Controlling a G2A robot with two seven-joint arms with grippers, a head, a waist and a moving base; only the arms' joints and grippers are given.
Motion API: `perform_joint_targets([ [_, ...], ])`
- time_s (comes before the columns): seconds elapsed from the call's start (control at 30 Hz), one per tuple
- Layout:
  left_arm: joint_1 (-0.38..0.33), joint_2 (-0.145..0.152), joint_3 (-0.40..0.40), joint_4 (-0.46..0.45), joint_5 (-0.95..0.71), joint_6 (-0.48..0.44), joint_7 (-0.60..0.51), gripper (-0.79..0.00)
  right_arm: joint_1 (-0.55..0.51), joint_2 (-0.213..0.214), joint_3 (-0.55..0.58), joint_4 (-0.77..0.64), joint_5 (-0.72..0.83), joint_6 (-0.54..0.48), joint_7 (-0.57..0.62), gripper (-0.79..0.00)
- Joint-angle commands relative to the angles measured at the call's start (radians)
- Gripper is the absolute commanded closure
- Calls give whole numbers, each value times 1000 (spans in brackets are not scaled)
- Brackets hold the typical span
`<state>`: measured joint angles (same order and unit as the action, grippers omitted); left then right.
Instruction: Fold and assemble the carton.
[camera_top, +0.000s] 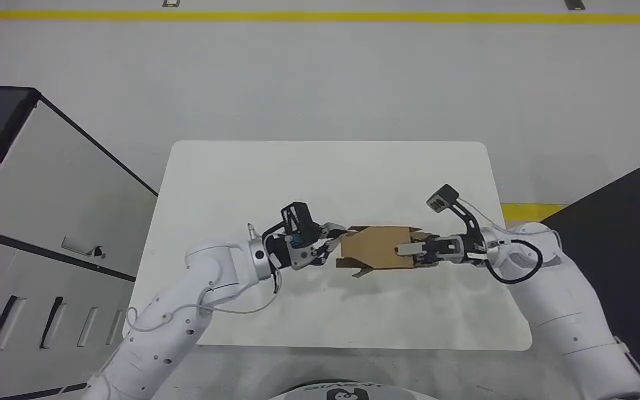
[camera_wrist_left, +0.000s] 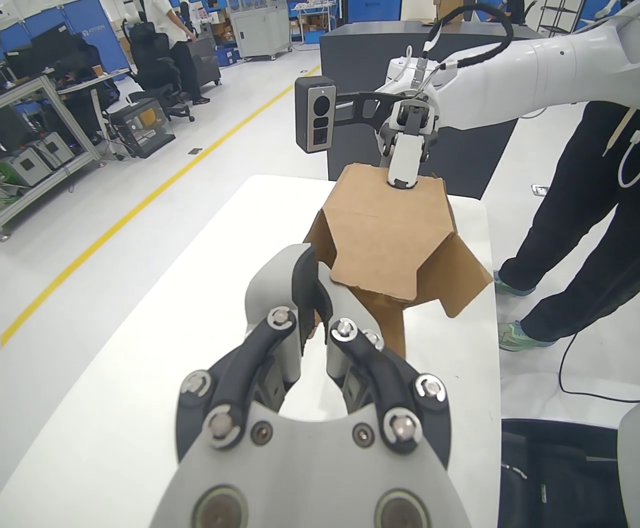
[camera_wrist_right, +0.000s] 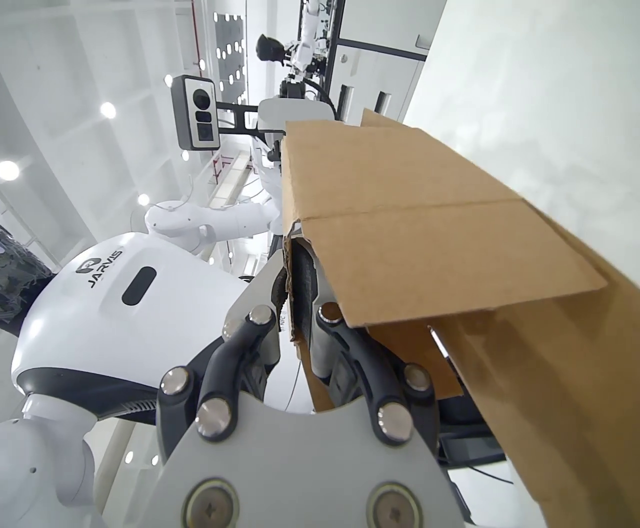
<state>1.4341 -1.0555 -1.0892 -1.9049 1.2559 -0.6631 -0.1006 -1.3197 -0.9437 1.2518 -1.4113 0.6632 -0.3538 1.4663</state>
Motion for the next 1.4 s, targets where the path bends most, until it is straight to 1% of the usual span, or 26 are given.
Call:
perform_joint_targets([
  [0.0,-1,-1,4,1,-1,0,-4,0,0,0,-3,-3,4,1,1,0],
  [0.17,-6,-1,4,13,-12,3,-1,0,-4,1,-2,-7,59,10,11,0],
  [0.37,-3,0,-8,15,-19,5,5,0,-8,4,5,-10,85,20,20,0],
  [0.73,4,1,-13,9,-14,6,13,0,-6,11,-12,-54,51,47,48,0],
  [1.0,18,5,-32,5,-15,12,16,0,-7,22,-17,-77,25,60,60,0],
  [1.17,25,6,-30,1,-9,10,15,0,-11,29,-27,-95,7,69,69,0],
  [1.37,24,6,-31,9,-10,13,18,0,-15,36,-29,-82,15,48,48,0],
])
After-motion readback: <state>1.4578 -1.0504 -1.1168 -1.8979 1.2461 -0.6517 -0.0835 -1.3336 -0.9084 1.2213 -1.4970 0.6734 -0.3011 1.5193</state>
